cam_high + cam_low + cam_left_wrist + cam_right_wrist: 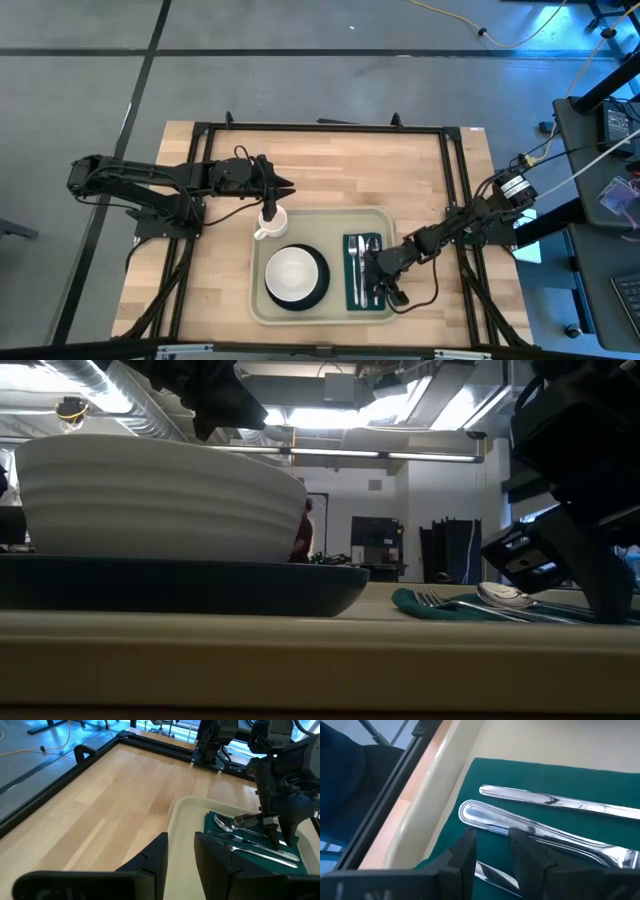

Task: Set up tray
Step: Put the silver knife on the green napkin between the silver fork and spoon

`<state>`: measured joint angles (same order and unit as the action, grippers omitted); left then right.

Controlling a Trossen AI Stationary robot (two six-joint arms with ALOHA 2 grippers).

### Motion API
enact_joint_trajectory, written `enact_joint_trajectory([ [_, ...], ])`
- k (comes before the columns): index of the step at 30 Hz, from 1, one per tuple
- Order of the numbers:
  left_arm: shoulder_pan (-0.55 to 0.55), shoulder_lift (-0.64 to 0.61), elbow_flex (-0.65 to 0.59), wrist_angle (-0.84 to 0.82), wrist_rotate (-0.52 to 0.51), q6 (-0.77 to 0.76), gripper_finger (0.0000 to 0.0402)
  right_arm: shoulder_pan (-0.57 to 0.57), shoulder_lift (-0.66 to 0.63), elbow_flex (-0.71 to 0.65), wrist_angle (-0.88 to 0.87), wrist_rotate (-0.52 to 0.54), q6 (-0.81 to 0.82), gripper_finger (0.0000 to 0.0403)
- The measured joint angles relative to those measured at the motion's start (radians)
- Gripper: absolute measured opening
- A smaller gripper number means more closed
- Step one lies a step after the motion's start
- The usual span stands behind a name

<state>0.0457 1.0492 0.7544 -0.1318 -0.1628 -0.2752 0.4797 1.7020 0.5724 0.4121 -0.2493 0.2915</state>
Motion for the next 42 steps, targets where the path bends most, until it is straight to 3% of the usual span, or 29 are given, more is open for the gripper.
enact_joint_trajectory([
  [11, 0.0, 0.0, 0.0, 0.0, 0.0, 0.0, 0.0088, 0.0, 0.0, 0.0, 0.132, -0.036, 0.041, 0.0116],
  [42, 0.0, 0.0, 0.0, 0.0, 0.0, -0.003, 0.0088, -0.001, 0.048, 0.015, 0.147, 0.019, 0.023, 0.0116],
])
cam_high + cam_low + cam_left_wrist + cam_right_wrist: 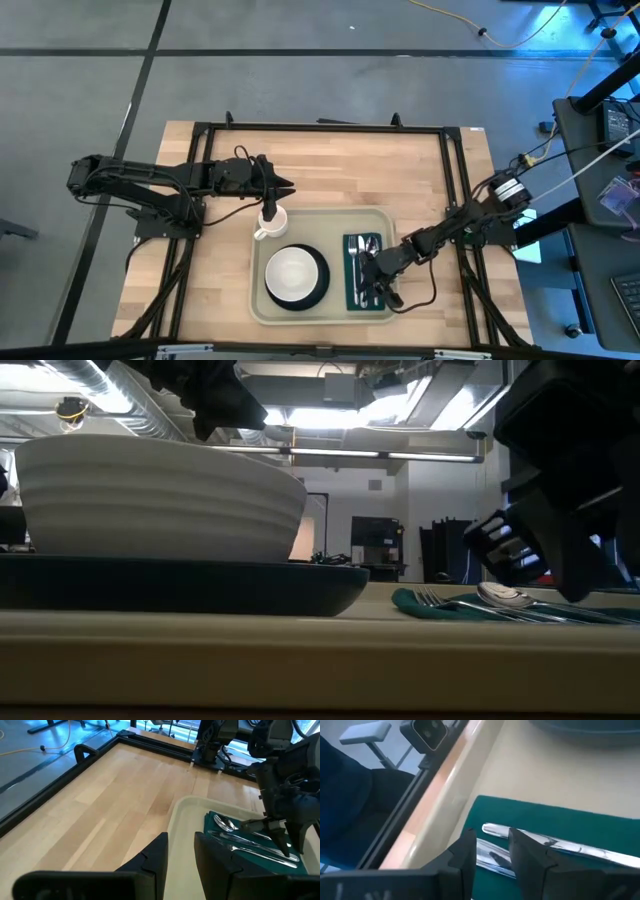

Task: Set up tray
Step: Put the silver knife on the green napkin between the silver fork and spoon

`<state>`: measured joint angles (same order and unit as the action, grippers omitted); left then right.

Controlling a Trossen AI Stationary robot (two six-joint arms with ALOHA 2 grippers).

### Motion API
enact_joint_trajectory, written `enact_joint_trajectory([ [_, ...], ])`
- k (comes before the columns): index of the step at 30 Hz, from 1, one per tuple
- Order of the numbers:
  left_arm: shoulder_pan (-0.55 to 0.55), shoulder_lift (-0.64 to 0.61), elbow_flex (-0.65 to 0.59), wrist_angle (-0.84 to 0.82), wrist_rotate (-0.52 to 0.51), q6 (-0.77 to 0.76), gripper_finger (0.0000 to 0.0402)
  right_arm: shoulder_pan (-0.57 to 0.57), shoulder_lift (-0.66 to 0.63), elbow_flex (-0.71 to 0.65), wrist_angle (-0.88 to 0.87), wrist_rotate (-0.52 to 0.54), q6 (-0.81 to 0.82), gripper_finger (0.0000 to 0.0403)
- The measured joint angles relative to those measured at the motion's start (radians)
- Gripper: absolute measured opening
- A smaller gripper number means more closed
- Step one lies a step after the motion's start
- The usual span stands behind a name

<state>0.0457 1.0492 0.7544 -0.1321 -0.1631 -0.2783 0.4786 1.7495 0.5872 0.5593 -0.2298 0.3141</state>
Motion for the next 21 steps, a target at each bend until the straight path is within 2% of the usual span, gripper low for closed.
enact_joint_trajectory([
  [11, 0.0, 0.0, 0.0, -0.001, 0.0, 0.0, 0.0088, 0.0, 0.035, 0.0, 0.006, -0.002, 0.023, 0.0116],
  [21, 0.0, 0.0, 0.0, -0.001, 0.0, 0.001, 0.0088, -0.001, 0.035, 0.001, -0.008, -0.054, 0.023, 0.0116],
])
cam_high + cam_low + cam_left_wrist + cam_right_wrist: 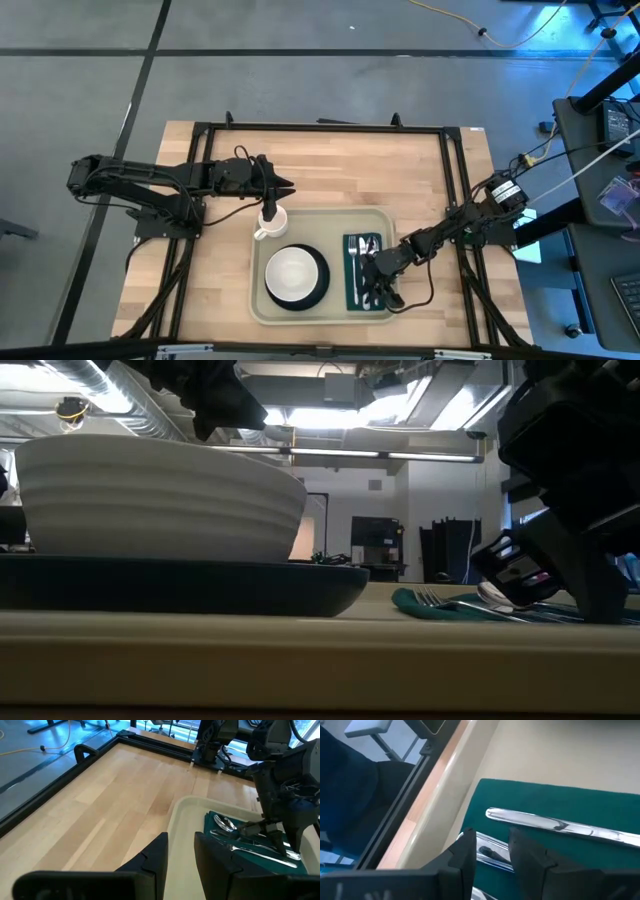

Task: Set up tray
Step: Put the silver knife on the green napkin between the silver fork and spoon

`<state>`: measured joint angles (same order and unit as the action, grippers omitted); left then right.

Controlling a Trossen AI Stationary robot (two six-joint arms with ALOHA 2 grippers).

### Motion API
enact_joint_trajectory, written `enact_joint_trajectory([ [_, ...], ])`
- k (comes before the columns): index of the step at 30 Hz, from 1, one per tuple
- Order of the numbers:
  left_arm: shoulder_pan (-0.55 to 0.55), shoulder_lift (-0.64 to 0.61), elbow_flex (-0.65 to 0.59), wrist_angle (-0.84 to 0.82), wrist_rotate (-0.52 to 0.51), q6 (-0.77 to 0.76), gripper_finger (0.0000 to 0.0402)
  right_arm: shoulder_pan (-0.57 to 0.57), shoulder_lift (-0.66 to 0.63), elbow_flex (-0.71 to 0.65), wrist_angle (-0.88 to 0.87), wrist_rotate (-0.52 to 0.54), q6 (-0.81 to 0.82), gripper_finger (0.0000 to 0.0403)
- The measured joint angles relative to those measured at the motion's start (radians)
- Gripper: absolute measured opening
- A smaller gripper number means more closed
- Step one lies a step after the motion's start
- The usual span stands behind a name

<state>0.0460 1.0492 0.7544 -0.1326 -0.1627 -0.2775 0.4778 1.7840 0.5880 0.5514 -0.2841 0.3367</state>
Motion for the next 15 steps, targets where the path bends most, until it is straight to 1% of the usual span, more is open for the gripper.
enact_joint_trajectory([
  [6, 0.0, 0.0, 0.0, 0.0, 0.0, 0.0, 0.0088, -0.001, 0.0, 0.0, -0.002, -0.006, -0.005, 0.0116],
  [15, 0.0, 0.0, 0.0, 0.0, 0.0, -0.001, 0.0088, -0.021, 0.0, 0.0, -0.02, -0.011, -0.071, 0.0116],
])
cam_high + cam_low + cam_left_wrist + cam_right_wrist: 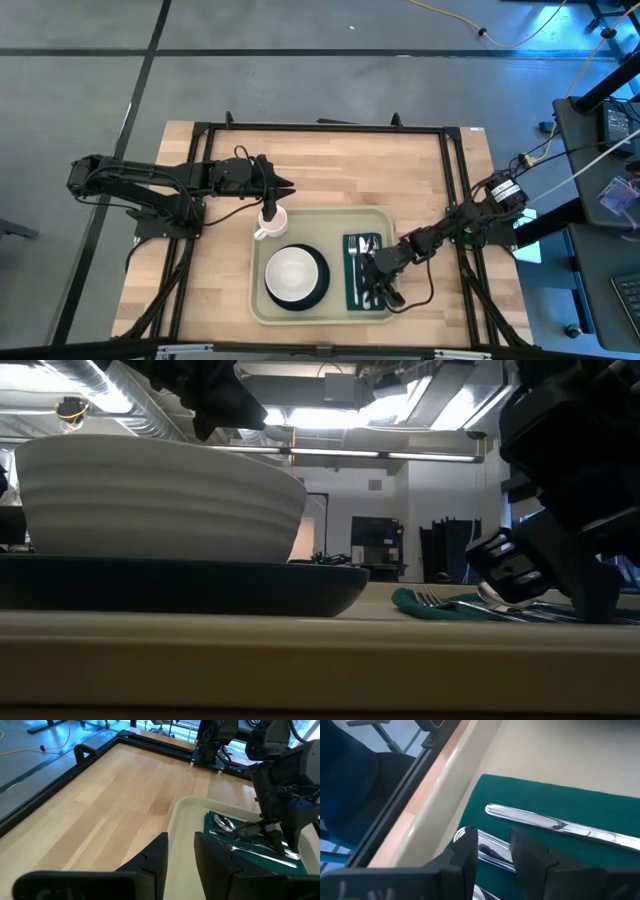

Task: Set up tray
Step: Put the silver knife on the green napkin between the silver fork and spoon, then return to Home Position

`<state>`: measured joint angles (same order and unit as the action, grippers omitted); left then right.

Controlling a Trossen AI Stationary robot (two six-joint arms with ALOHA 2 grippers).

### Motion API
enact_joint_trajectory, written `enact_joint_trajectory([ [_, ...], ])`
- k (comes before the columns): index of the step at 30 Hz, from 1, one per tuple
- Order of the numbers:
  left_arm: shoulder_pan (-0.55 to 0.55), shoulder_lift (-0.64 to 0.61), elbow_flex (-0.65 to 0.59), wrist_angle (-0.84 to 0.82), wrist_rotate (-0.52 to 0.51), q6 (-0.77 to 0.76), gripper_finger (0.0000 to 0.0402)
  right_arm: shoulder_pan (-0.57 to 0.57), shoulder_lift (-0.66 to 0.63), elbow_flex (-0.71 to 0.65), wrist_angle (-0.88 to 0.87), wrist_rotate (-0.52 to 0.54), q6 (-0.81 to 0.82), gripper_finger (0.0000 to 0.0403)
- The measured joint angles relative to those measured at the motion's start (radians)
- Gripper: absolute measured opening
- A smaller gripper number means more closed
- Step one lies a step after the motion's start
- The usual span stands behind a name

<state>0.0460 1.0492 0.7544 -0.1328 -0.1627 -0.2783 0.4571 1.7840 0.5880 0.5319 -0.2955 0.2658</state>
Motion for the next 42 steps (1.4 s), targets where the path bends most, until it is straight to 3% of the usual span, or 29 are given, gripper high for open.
enact_joint_trajectory([
  [20, 0.0, 0.0, 0.0, 0.0, 0.0, -0.019, 0.0088, -0.017, 0.0, 0.0, -0.018, 0.013, -0.062, 0.0116],
  [25, 0.0, 0.0, 0.0, 0.001, 0.002, -0.026, 0.0088, -0.017, -0.056, -0.004, -0.038, 0.0, -0.034, 0.0116],
  [31, -0.001, -0.005, -0.002, 0.05, 0.07, -0.022, 0.0088, -0.023, -0.271, -0.003, -0.167, -0.024, -0.033, 0.0116],
  [34, -0.029, -0.016, -0.002, 0.155, 0.098, 0.041, 0.0088, -0.044, -0.418, -0.014, -0.207, -0.107, -0.02, 0.0116],
  [38, -0.132, -0.016, -0.015, 0.315, 0.051, 0.16, 0.0088, -0.088, -0.614, -0.105, -0.207, -0.131, -0.004, 0.0116],
  [42, -0.22, -0.026, -0.04, 0.357, -0.011, 0.197, 0.0088, -0.131, -0.835, -0.249, -0.198, -0.088, 0.05, 0.0116],
])
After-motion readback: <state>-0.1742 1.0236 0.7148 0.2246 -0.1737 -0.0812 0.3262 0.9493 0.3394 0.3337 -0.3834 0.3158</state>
